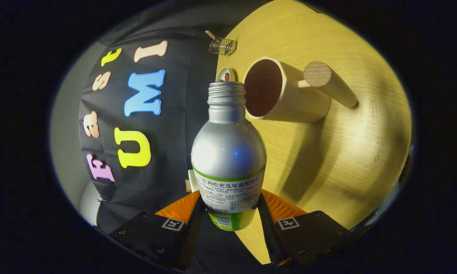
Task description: Take the bottle from table, then pour the juice into the cup, finally place the bottle on the coaster
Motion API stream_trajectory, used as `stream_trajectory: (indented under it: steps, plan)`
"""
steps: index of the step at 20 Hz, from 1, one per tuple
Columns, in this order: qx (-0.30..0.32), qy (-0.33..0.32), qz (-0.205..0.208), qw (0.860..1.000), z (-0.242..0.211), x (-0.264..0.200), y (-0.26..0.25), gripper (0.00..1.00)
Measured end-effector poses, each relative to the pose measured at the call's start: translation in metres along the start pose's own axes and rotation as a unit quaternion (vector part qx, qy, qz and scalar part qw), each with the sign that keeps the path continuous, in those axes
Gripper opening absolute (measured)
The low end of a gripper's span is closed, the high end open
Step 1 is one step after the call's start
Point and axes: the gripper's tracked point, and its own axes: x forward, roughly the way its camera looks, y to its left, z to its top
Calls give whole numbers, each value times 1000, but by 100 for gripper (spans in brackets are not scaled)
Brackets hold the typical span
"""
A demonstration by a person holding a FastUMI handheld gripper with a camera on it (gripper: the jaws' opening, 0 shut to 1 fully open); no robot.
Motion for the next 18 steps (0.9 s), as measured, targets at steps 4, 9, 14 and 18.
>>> stream_trajectory:
  steps: [4,9,14,18]
  plan:
    - [-100,-16,-16,995,2,-3,-8,74]
    - [-190,-39,-37,980,13,-1,-14,74]
    - [-288,-74,-51,953,28,9,-5,74]
    - [-353,-89,-64,929,33,22,8,74]
